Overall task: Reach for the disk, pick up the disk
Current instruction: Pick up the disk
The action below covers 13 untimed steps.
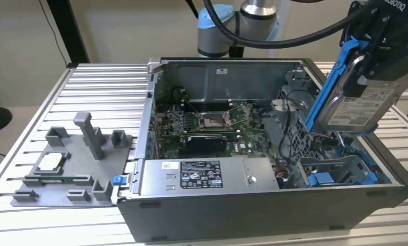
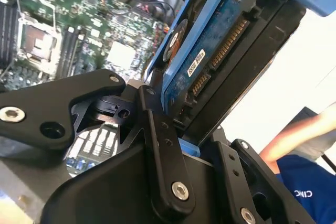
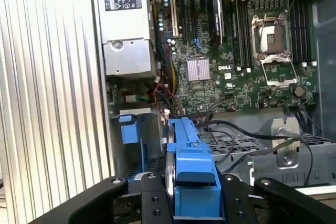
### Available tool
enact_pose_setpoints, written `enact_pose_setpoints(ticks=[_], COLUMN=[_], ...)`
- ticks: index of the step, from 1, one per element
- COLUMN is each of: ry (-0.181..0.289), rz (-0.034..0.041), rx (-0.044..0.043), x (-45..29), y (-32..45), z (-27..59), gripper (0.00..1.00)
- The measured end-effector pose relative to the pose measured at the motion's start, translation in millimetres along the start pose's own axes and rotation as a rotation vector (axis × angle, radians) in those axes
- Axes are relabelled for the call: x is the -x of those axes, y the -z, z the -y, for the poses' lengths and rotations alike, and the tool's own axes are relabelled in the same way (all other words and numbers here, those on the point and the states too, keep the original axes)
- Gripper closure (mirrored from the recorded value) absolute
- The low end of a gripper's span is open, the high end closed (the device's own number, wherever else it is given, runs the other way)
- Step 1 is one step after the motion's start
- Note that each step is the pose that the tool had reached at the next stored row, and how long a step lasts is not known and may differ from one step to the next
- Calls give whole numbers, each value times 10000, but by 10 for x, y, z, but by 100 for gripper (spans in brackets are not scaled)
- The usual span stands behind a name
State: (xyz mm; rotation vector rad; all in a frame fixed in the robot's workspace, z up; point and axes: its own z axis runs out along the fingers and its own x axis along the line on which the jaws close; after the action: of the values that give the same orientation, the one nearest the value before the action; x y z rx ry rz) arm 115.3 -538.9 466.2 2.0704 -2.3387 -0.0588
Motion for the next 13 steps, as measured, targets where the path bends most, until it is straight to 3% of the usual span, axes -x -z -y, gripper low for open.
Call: enact_pose_setpoints(ticks=[7, 13], ry=[-1, -1], rz=[-1, 0], rx=[0, 0], x=[-285, -302], y=[-8, -8], z=[35, 38], gripper=[100, 100])
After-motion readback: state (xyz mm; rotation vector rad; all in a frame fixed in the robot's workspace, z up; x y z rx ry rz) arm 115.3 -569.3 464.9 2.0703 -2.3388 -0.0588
